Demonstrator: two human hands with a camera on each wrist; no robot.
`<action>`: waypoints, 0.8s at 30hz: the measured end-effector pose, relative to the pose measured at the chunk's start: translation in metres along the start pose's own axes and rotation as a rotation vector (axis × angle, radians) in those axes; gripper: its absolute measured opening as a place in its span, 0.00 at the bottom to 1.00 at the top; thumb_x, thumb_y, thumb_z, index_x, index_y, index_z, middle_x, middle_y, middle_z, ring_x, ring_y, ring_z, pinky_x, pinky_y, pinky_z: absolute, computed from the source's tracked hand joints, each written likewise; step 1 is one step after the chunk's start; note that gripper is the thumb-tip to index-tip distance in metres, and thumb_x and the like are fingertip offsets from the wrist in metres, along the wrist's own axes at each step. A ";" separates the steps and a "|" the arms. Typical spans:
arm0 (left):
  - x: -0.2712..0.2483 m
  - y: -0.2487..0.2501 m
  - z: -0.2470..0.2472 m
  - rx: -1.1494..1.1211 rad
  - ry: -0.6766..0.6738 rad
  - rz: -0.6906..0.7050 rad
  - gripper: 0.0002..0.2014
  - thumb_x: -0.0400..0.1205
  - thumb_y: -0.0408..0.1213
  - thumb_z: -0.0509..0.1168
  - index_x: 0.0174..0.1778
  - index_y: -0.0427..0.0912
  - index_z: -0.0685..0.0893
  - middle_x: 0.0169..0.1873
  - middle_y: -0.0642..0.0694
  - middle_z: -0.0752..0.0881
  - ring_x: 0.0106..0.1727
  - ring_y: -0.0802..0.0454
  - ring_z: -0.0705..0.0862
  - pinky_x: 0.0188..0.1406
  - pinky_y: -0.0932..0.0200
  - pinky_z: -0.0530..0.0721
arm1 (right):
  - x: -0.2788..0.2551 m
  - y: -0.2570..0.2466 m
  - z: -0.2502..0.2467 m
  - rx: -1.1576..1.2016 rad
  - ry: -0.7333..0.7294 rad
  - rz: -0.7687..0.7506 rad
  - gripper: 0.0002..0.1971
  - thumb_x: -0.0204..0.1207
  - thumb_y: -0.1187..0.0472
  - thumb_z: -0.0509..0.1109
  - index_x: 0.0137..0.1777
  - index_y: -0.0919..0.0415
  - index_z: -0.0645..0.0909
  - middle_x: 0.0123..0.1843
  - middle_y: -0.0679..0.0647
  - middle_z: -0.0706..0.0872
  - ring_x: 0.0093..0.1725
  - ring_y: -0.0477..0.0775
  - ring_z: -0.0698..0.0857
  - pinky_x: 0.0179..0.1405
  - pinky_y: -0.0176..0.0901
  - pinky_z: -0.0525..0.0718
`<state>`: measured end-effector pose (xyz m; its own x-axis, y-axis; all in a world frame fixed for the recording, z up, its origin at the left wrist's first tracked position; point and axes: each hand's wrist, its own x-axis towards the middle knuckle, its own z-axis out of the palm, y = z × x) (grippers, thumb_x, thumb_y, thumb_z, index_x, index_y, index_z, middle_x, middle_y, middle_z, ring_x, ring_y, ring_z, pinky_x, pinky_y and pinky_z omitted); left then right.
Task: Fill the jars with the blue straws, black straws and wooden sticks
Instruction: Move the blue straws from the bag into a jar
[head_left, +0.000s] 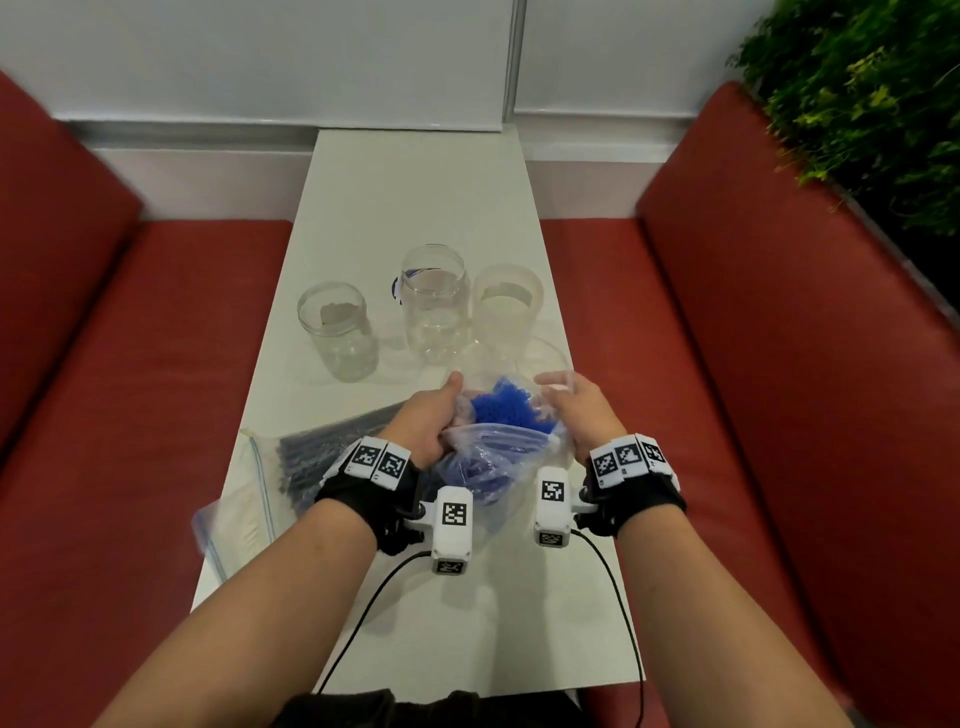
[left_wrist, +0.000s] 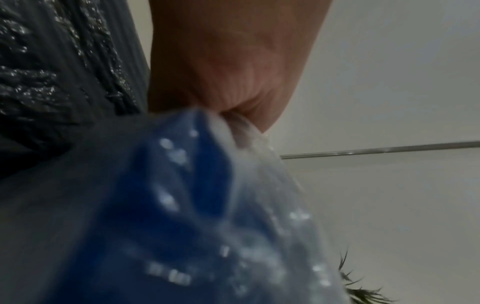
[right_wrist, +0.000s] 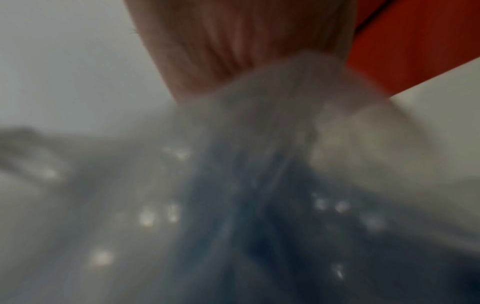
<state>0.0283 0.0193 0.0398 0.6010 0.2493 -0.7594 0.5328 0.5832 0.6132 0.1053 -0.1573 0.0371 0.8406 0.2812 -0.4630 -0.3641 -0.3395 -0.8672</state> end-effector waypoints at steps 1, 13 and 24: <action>0.000 -0.001 -0.001 0.005 0.000 0.006 0.20 0.88 0.48 0.59 0.42 0.35 0.83 0.19 0.52 0.76 0.18 0.58 0.70 0.19 0.65 0.71 | 0.000 -0.001 -0.001 -0.059 -0.013 -0.015 0.09 0.85 0.67 0.63 0.57 0.56 0.84 0.49 0.56 0.89 0.43 0.54 0.89 0.51 0.52 0.88; -0.029 0.020 -0.017 0.339 -0.374 0.094 0.29 0.79 0.64 0.64 0.63 0.43 0.84 0.57 0.44 0.90 0.62 0.42 0.86 0.57 0.46 0.84 | -0.028 -0.009 -0.043 0.304 -0.333 0.297 0.20 0.81 0.76 0.59 0.72 0.75 0.74 0.68 0.75 0.84 0.61 0.73 0.83 0.71 0.73 0.78; -0.076 0.005 -0.001 0.306 -0.513 -0.013 0.15 0.77 0.37 0.74 0.56 0.34 0.85 0.48 0.33 0.89 0.50 0.36 0.90 0.50 0.35 0.87 | -0.073 -0.006 0.006 0.217 -0.590 -0.065 0.43 0.72 0.84 0.71 0.83 0.53 0.66 0.71 0.67 0.84 0.69 0.67 0.85 0.63 0.62 0.87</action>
<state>-0.0157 0.0040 0.1001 0.7637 -0.2057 -0.6119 0.6437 0.3151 0.6974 0.0437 -0.1703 0.0755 0.5234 0.7640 -0.3772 -0.4451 -0.1324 -0.8856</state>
